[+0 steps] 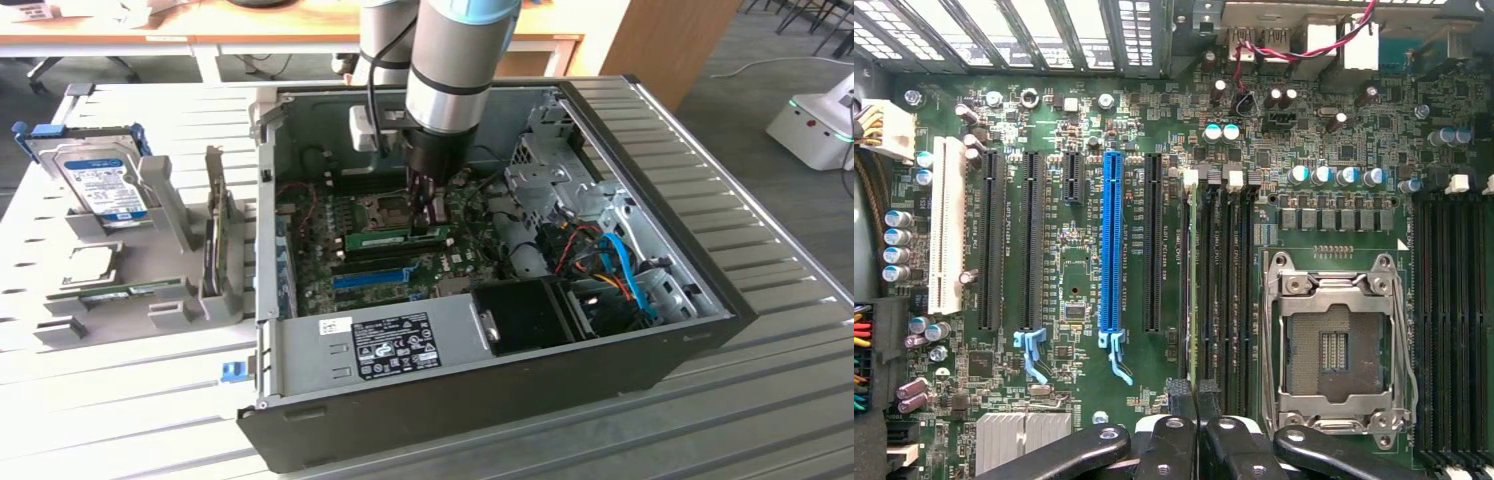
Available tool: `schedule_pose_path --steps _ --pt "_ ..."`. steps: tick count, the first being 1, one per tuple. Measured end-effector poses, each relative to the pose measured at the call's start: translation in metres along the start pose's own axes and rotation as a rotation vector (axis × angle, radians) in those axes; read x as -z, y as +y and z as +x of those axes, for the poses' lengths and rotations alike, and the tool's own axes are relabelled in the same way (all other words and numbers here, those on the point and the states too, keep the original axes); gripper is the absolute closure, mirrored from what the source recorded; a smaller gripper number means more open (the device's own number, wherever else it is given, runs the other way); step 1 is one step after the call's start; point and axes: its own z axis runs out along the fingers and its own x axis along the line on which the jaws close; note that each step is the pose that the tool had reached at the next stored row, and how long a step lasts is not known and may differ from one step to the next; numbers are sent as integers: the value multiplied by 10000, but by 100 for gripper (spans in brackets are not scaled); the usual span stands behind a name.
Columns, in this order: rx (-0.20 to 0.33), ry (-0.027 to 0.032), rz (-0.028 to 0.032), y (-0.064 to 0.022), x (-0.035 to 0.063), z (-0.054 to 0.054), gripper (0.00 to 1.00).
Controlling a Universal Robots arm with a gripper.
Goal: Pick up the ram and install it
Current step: 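Insert the ram into the slot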
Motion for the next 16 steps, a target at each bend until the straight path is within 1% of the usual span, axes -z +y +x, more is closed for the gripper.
schedule_pose_path --steps 16 --pt "2 -1 30 -1 -34 9 88"
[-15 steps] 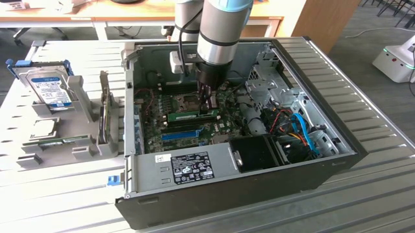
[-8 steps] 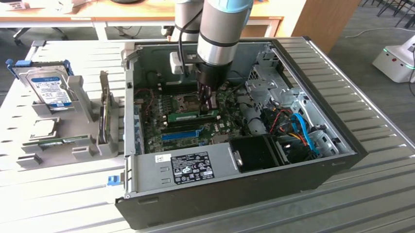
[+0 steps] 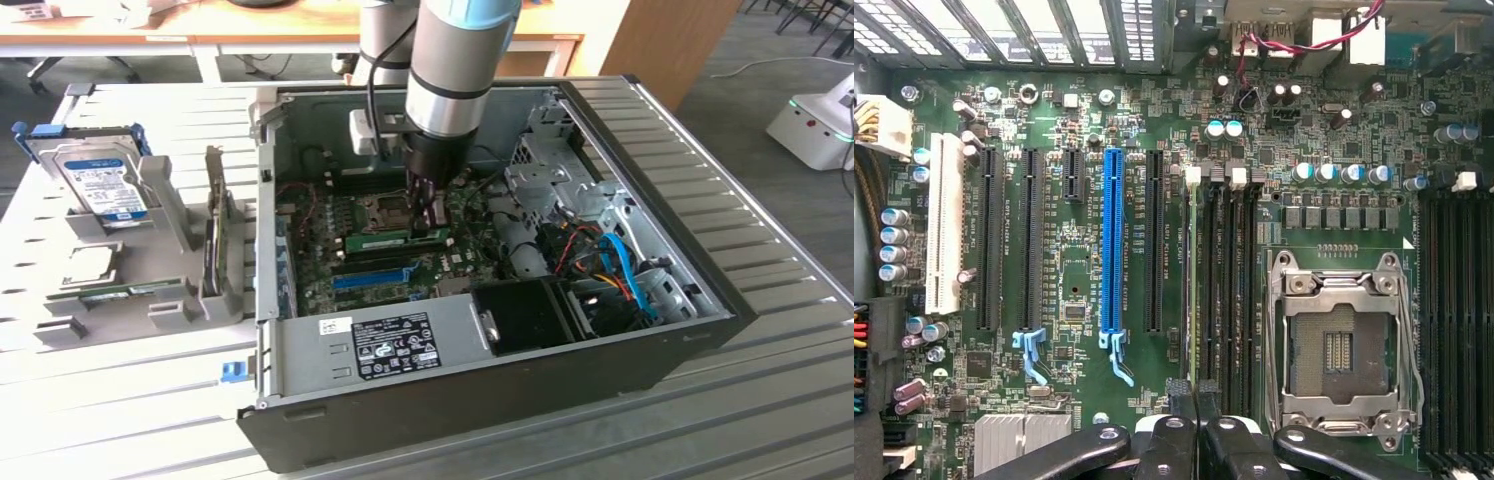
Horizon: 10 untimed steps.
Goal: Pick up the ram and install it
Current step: 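Insert the ram into the slot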
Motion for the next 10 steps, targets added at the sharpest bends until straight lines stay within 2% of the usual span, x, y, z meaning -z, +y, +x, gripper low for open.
schedule_pose_path --steps 10 --pt "0 -3 2 12 -13 0 88"
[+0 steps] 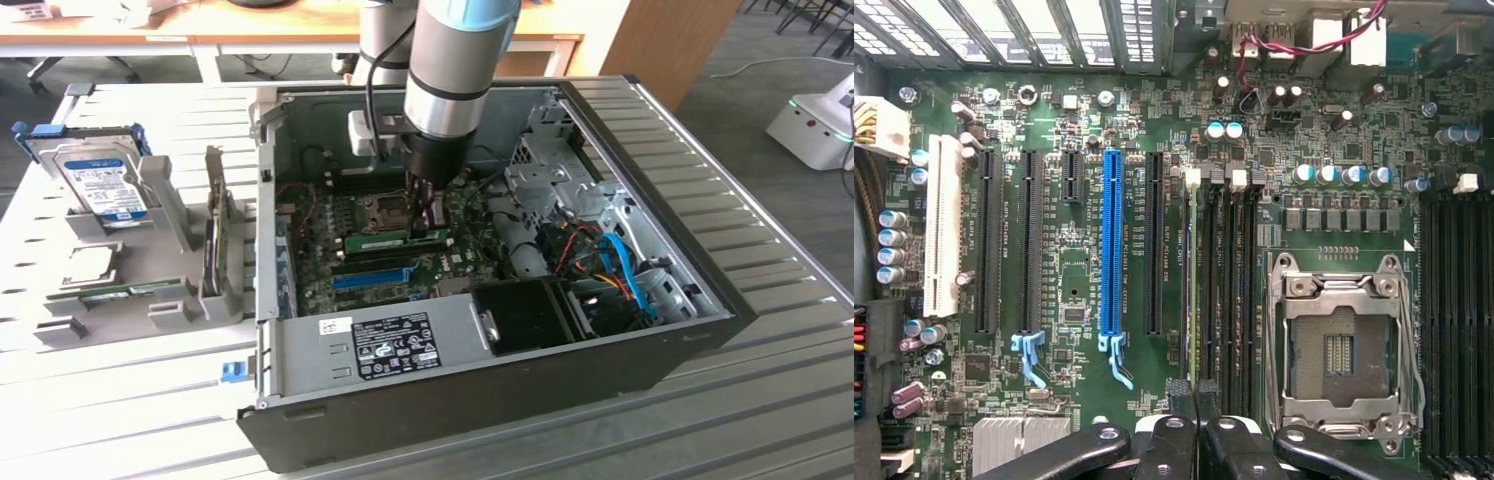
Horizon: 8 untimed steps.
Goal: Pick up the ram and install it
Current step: 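Insert the ram into the slot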
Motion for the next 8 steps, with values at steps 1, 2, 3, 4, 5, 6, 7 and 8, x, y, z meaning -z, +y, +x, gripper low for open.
schedule_pose_path --steps 1,2,3,4,5,6,7,8 --pt "0 3 -1 0 -1 0 88" --pt "0 1 0 0 -2 0 88" --pt "0 1 0 0 -2 0 88" --pt "0 0 0 0 -3 0 88" --pt "-6 -1 0 0 -4 0 88" --pt "-19 -1 0 0 -4 0 88" --pt "-31 -1 1 0 -4 0 88" --pt "-39 -1 0 0 -4 0 88"
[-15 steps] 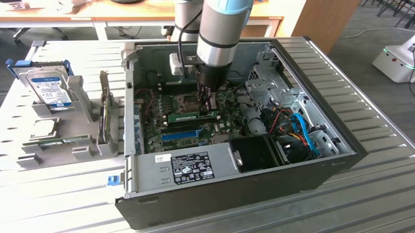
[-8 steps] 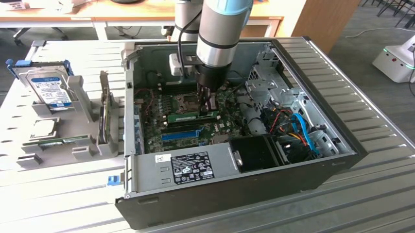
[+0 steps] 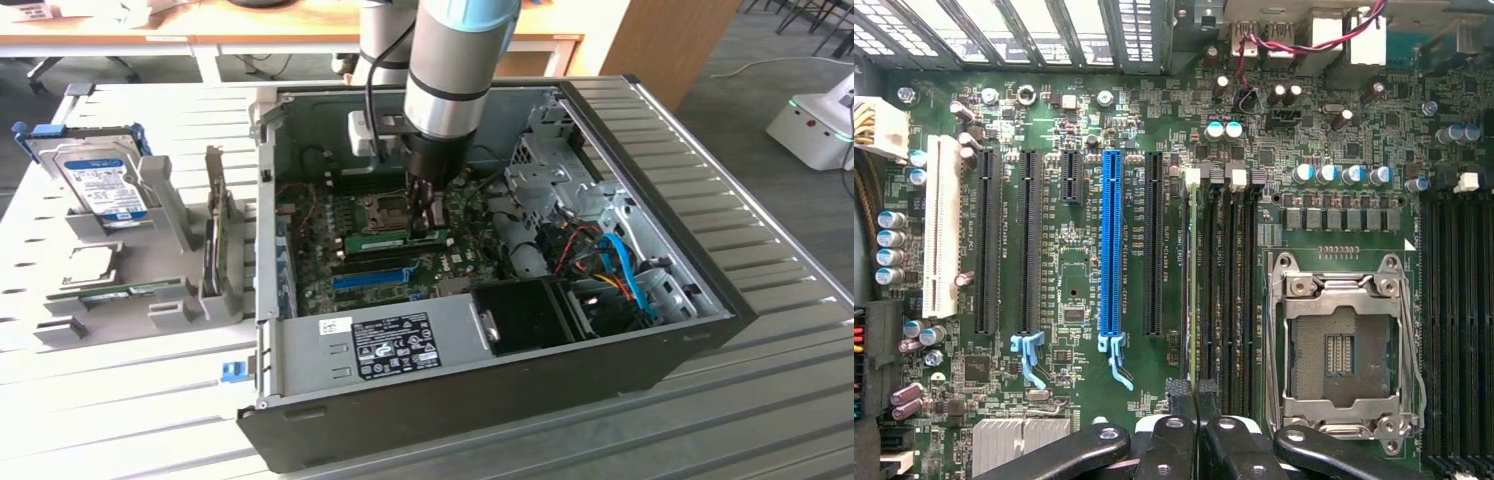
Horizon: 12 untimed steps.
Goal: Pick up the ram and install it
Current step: 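Insert the ram into the slot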
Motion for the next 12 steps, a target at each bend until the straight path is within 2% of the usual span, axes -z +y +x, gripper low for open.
schedule_pose_path --steps 12 --pt "-5 -1 1 -3 0 0 88"
